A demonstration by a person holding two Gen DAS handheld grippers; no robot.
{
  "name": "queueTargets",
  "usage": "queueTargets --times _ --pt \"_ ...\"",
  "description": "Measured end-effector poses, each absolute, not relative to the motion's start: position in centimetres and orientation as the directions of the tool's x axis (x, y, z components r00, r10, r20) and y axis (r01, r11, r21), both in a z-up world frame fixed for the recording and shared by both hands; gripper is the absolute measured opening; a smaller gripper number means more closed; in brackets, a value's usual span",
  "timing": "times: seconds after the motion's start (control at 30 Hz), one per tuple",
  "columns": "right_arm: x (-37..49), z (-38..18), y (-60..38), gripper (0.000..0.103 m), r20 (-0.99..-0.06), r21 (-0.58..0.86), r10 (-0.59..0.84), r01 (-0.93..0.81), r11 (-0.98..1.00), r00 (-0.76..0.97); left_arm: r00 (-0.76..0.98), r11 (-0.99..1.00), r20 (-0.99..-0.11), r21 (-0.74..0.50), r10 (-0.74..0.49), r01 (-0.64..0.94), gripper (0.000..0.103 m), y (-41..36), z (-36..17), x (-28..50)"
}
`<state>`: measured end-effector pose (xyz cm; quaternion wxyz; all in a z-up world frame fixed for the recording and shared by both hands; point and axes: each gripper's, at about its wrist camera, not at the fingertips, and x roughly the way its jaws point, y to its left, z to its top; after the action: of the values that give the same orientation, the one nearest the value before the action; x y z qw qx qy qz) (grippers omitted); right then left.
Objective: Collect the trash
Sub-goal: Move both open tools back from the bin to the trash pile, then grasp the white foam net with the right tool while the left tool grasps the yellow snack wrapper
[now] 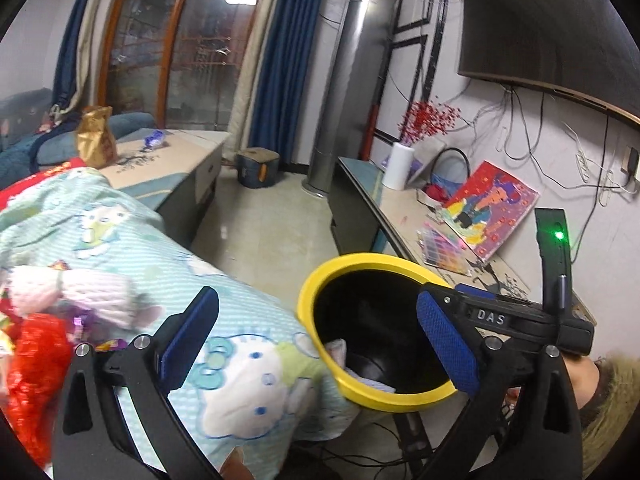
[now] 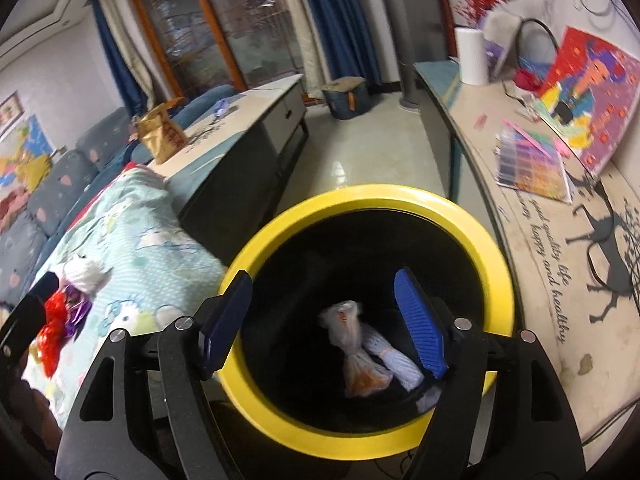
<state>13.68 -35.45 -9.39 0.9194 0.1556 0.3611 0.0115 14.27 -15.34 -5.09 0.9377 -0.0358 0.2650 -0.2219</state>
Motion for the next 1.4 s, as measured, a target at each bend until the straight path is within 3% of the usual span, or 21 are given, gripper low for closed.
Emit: queueTargets --times 0.87,1.4 --pt "11.2 -5.8 -21.6 0.068 -0.598 0.247 0.354 -0.255 0.935 0.719 0.9 0.976 -0.4 -0.196 -0.173 0.101 0.096 -1.9 -2.0 11.6" --pt "12.5 -4.7 -14.9 0.068 -0.581 0.229 0.443 -0.386 0.894 0.682 0.905 0.982 -0.424 -0.185 -0.039 -0.044 0.096 4.8 -1.9 10.0"
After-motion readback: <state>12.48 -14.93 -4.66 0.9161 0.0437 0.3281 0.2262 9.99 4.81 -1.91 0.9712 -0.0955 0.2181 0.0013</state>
